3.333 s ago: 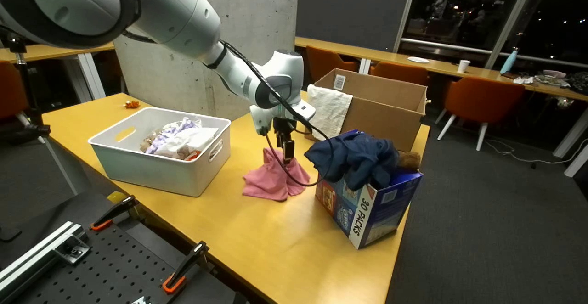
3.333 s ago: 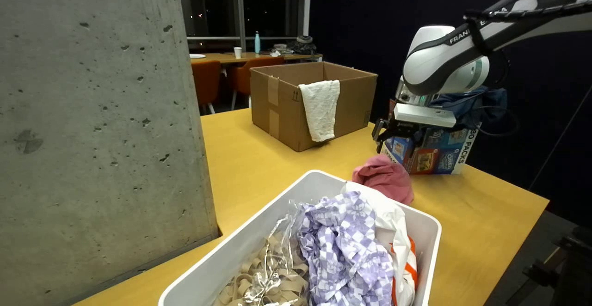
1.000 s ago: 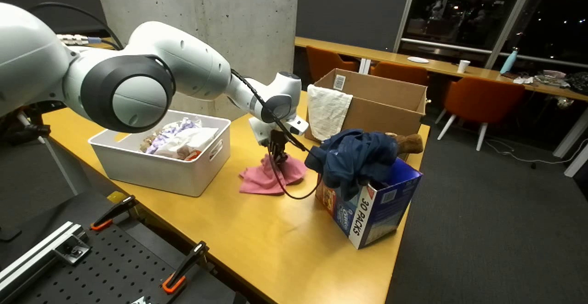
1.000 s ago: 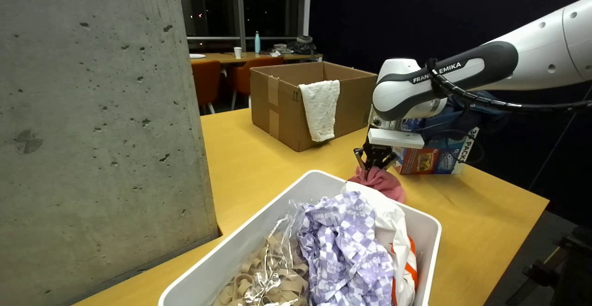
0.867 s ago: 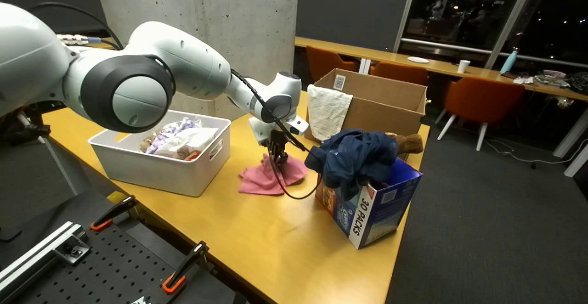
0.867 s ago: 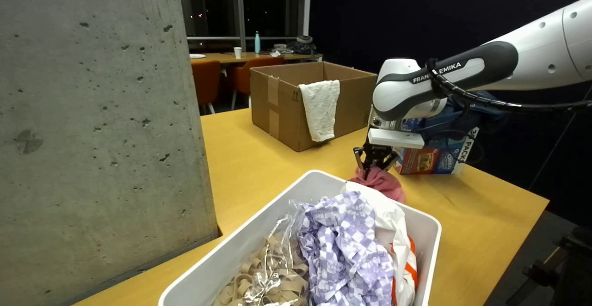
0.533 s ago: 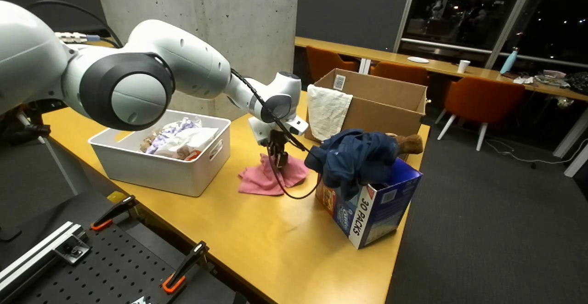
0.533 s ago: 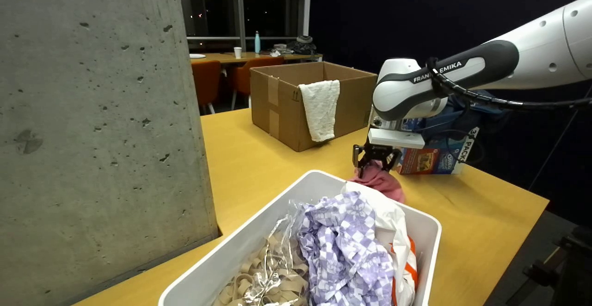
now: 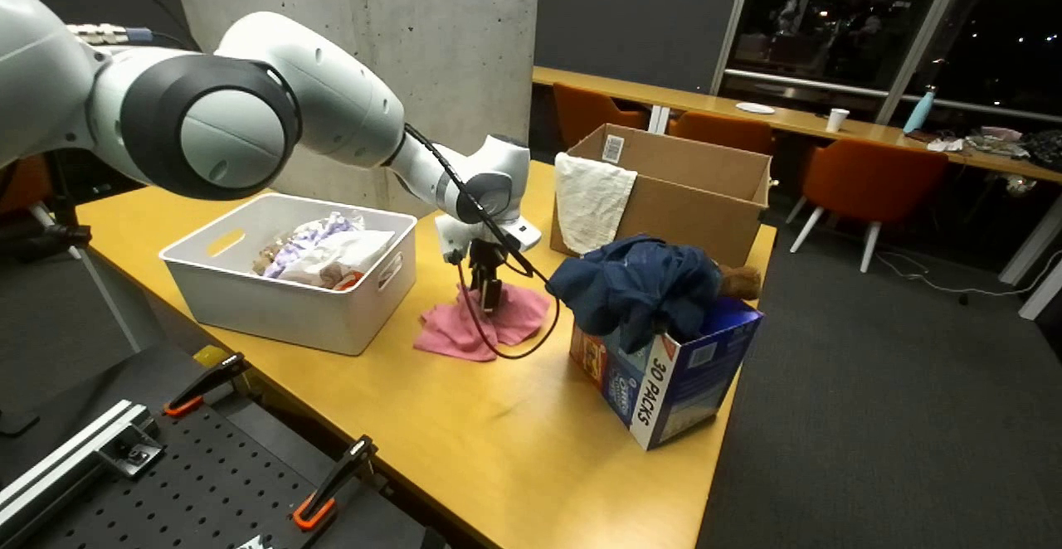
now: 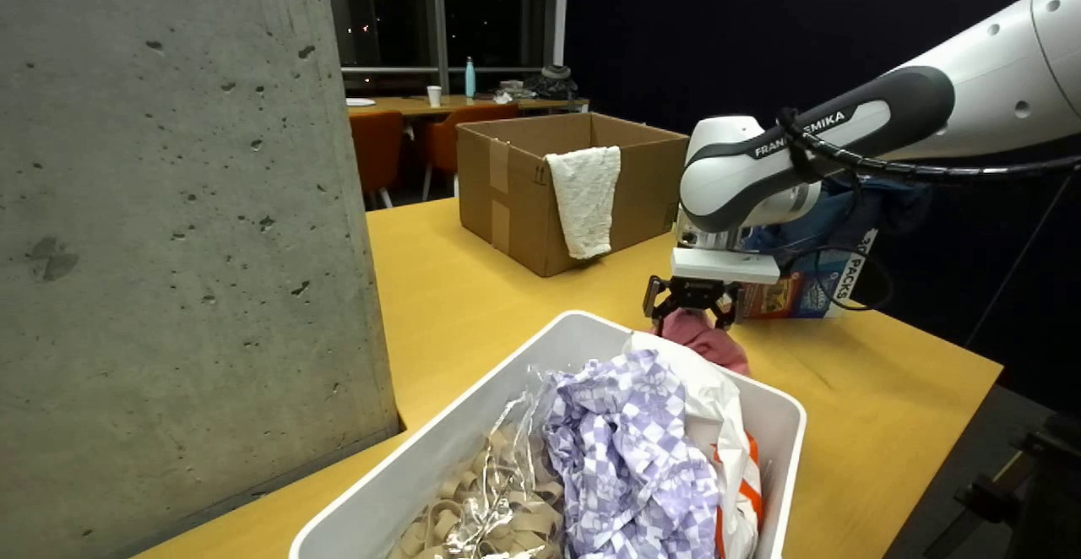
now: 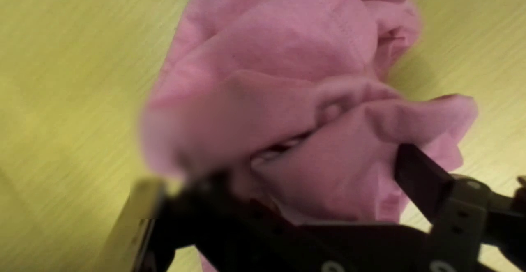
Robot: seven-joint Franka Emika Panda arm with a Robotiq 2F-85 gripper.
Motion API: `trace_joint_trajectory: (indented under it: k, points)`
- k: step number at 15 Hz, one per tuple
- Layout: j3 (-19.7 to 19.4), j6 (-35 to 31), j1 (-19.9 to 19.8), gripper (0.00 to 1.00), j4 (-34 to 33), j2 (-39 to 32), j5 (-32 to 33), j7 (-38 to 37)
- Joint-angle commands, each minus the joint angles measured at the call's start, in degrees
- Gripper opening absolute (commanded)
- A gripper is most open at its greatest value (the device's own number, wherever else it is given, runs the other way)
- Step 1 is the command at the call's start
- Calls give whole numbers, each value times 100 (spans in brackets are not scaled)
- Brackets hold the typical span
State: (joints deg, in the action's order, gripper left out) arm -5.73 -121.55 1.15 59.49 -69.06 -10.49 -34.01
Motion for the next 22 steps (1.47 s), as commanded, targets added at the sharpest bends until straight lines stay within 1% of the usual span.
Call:
trace_joint_trajectory:
  k: [1,4,8,12,14,15,18,22]
  points:
    - [-202,-94,258,100,1176,802,46,-463]
    - [-288,58,392,100,1679,1169,150,-915]
    - [-398,3,536,100,2419,1760,349,-1355]
    - [-363,112,513,100,2756,2007,415,-1575]
    - [-348,39,518,100,3026,2167,409,-1655]
    - [-340,28,515,100,3113,2206,407,-1680]
    - [-321,86,446,100,3086,2108,409,-1673]
    - [-460,-3,498,100,3069,2077,564,-1832]
